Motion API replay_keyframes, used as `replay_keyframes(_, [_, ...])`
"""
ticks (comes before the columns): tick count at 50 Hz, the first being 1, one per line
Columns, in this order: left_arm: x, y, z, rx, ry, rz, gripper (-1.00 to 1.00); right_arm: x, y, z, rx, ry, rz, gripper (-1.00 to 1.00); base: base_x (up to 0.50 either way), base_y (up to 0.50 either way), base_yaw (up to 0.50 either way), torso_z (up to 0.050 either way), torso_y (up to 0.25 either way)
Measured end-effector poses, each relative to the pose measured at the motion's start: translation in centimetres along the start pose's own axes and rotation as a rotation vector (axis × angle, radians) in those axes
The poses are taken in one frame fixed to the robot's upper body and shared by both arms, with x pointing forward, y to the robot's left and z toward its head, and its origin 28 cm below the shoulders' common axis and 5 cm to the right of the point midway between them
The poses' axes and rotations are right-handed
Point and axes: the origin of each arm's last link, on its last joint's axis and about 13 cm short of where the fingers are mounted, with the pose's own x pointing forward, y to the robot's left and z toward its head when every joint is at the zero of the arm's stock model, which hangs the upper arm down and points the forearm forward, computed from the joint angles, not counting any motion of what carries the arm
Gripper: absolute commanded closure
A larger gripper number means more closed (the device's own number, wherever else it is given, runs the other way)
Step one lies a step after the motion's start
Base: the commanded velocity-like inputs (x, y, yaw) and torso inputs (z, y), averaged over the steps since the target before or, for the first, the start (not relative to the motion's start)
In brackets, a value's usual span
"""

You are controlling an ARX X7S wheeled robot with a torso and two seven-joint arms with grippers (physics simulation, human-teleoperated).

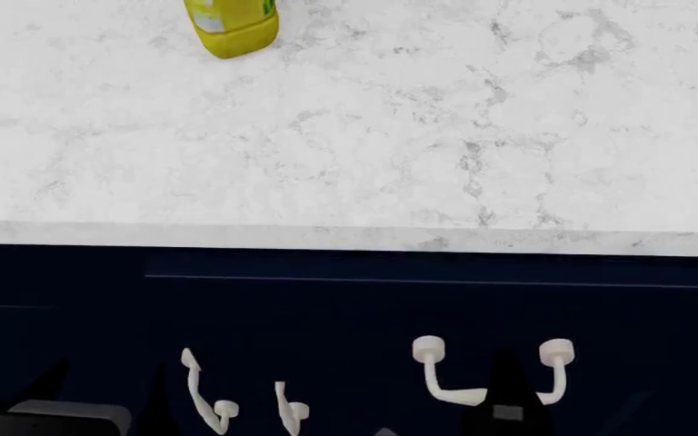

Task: Open the right drawer.

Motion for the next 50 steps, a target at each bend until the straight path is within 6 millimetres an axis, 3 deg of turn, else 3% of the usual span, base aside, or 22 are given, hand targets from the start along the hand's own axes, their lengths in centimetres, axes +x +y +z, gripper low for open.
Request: replay_keyframes(50, [-0.02,0.02,0.00,-0.002,-0.001,0.000,-1.00,-0.04,0.15,0.12,0.003,0.002,-0.006,1.00,-0.15,0.00,0.00,0.000,0.000])
